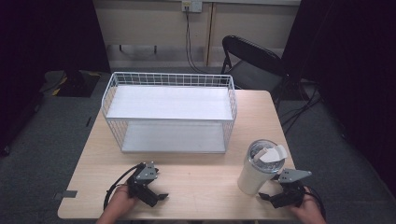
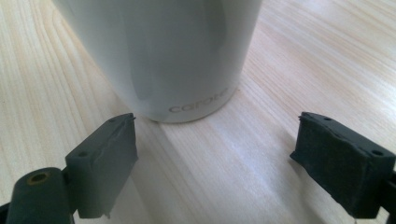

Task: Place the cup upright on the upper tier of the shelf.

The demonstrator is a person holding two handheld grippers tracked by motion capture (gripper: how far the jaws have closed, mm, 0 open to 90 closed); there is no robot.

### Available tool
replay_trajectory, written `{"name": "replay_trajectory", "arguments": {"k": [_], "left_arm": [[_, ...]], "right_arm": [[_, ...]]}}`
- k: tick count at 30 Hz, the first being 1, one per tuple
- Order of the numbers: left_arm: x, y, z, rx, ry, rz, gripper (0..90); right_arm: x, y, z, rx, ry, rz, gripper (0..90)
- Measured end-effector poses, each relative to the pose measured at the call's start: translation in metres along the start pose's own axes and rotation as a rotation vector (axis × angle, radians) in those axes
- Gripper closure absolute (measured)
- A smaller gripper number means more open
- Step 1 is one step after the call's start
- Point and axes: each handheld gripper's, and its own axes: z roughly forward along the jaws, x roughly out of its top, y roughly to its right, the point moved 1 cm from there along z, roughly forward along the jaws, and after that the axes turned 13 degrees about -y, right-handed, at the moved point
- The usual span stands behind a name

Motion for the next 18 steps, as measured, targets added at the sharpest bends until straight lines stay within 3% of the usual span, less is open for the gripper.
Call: {"name": "replay_trajectory", "arguments": {"k": [11, 18], "left_arm": [[0.000, 0.000, 0.000, 0.000, 0.000, 0.000, 0.1], [0.000, 0.000, 0.000, 0.000, 0.000, 0.000, 0.1]], "right_arm": [[-0.001, -0.003, -0.010, 0.020, -0.049, -0.026, 14.1], [0.005, -0.006, -0.028, 0.041, 0.028, -0.017, 14.3]]}}
